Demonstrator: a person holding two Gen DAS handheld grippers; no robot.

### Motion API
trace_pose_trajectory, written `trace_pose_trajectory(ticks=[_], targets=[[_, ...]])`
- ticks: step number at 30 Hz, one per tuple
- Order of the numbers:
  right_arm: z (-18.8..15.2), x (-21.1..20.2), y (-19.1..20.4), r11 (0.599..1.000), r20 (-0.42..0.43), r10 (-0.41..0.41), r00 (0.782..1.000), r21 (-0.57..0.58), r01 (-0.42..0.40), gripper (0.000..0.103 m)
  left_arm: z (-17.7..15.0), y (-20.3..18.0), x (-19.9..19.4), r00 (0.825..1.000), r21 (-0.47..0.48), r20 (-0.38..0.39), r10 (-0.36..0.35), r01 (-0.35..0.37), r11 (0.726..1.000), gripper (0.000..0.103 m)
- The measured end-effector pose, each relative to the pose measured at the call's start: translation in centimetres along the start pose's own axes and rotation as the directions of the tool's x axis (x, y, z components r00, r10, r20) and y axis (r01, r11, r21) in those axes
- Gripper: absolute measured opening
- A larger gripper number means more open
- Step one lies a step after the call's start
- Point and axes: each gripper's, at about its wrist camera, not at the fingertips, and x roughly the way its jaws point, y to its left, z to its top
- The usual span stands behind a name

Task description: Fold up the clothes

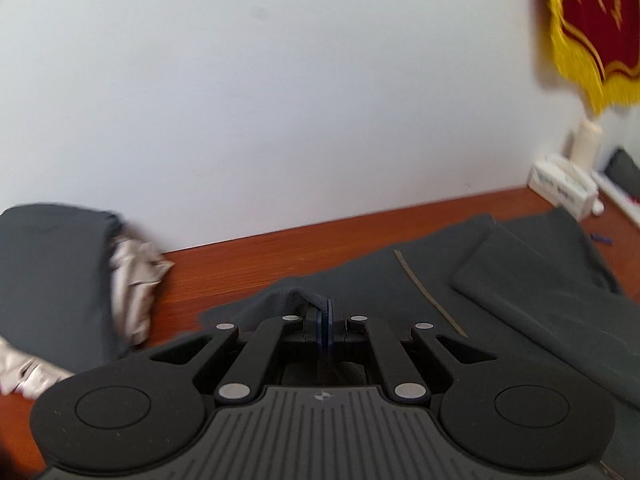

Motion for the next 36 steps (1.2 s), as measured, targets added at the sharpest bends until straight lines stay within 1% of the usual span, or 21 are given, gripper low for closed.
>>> trace_pose_trajectory(ticks=[1, 3, 7, 9, 10, 12, 13, 15, 17, 19, 20, 22, 23, 24, 27, 29, 31, 32, 34, 35, 36], targets=[[0.1, 0.2, -0.4, 1.0, -0.005, -0.001, 1.0, 0.007, 0.001, 0.004, 0.3, -1.4, 1.2, 1.0, 0.037, -0.019, -0.003, 0.003, 0.999, 0.008], [0.5, 1.1, -1.7, 0.999, -0.029, -0.004, 1.0, 0.044, 0.005, 0.004, 0.6, -3.3, 3.1, 0.998, 0.088, -0.056, -0.014, 0.019, 0.996, 0.009], [0.8, 2.1, -3.2, 0.997, -0.047, -0.012, 0.999, 0.079, 0.016, 0.004, 0.7, -5.7, 6.6, 0.99, 0.152, -0.135, -0.036, 0.056, 0.987, 0.011], [0.9, 2.5, -3.8, 0.995, -0.055, -0.014, 0.998, 0.1, 0.02, 0.004, 0.9, -6.9, 7.6, 0.985, 0.188, -0.165, -0.046, 0.077, 0.979, 0.016], [0.9, 2.7, -4.0, 0.994, -0.059, -0.013, 0.998, 0.106, 0.019, 0.004, 1.0, -7.2, 8.2, 0.985, 0.204, -0.166, -0.05, 0.084, 0.975, 0.02], [0.9, 3.0, -4.4, 0.993, -0.069, -0.01, 0.998, 0.117, 0.018, 0.004, 1.4, -7.3, 8.5, 0.986, 0.223, -0.156, -0.053, 0.088, 0.971, 0.032], [0.8, 3.0, -4.5, 0.993, -0.073, -0.008, 0.997, 0.121, 0.017, 0.004, 1.6, -7.3, 8.6, 0.987, 0.233, -0.152, -0.056, 0.091, 0.968, 0.041], [0.7, 3.0, -4.7, 0.992, -0.08, -0.003, 0.997, 0.128, 0.014, 0.004, 2.3, -6.7, 8.9, 0.987, 0.244, -0.151, -0.063, 0.099, 0.965, 0.043], [0.6, 2.9, -4.8, 0.992, -0.082, 0.0, 0.997, 0.129, 0.011, 0.005, 2.9, -5.3, 9.2, 0.983, 0.231, -0.169, -0.077, 0.116, 0.966, 0.047], [0.6, 2.6, -4.9, 0.992, -0.079, 0.005, 0.997, 0.125, 0.005, 0.007, 3.6, -3.8, 9.0, 0.98, 0.222, -0.184, -0.08, 0.12, 0.968, 0.048], [0.7, 2.3, -4.9, 0.993, -0.077, 0.009, 0.997, 0.121, 0.001, 0.01, 3.8, -2.7, 8.9, 0.978, 0.218, -0.195, -0.077, 0.12, 0.969, 0.049], [0.7, 1.7, -4.7, 0.994, -0.07, 0.009, 0.997, 0.107, -0.002, 0.021, 4.0, -1.1, 8.6, 0.974, 0.214, -0.213, -0.07, 0.117, 0.97, 0.051], [0.8, 1.5, -4.8, 0.995, -0.068, 0.008, 0.998, 0.101, -0.001, 0.031, 4.0, -0.4, 8.6, 0.972, 0.214, -0.224, -0.067, 0.116, 0.97, 0.052], [0.8, 1.2, -4.7, 0.996, -0.066, 0.007, 0.998, 0.088, -0.001, 0.037, 4.0, 0.5, 8.6, 0.97, 0.215, -0.236, -0.062, 0.114, 0.97, 0.052], [0.9, 1.1, -4.8, 0.998, -0.073, 0.004, 0.997, 0.062, 0.0, 0.042, 4.0, 2.5, 8.8, 0.963, 0.213, -0.266, -0.049, 0.108, 0.971, 0.053], [1.0, 1.2, -4.8, 0.999, -0.089, 0.004, 0.996, 0.052, 0.0, 0.042, 4.1, 3.2, 9.0, 0.957, 0.194, -0.282, -0.06, 0.118, 0.974, 0.058], [1.0, 1.2, -4.7, 0.999, -0.106, 0.017, 0.994, 0.042, -0.012, 0.042, 4.3, 3.6, 9.3, 0.951, 0.166, -0.301, -0.078, 0.132, 0.977, 0.06], [0.9, 1.1, -4.5, 0.999, -0.112, 0.023, 0.993, 0.035, -0.019, 0.04, 4.5, 3.6, 9.5, 0.947, 0.154, -0.309, -0.086, 0.139, 0.978, 0.062], [0.7, 1.1, -4.1, 0.999, -0.122, 0.03, 0.992, 0.025, -0.027, 0.031, 4.8, 3.4, 9.9, 0.941, 0.14, -0.324, -0.1, 0.152, 0.978, 0.065], [0.6, 1.0, -3.9, 0.999, -0.125, 0.032, 0.992, 0.022, -0.03, 0.024, 5.0, 3.0, 10.2, 0.938, 0.136, -0.329, -0.106, 0.158, 0.978, 0.065], [0.5, 1.0, -3.7, 0.999, -0.128, 0.034, 0.991, 0.019, -0.032, 0.022, 5.3, 2.4, 10.7, 0.935, 0.128, -0.337, -0.113, 0.164, 0.978, 0.066]])
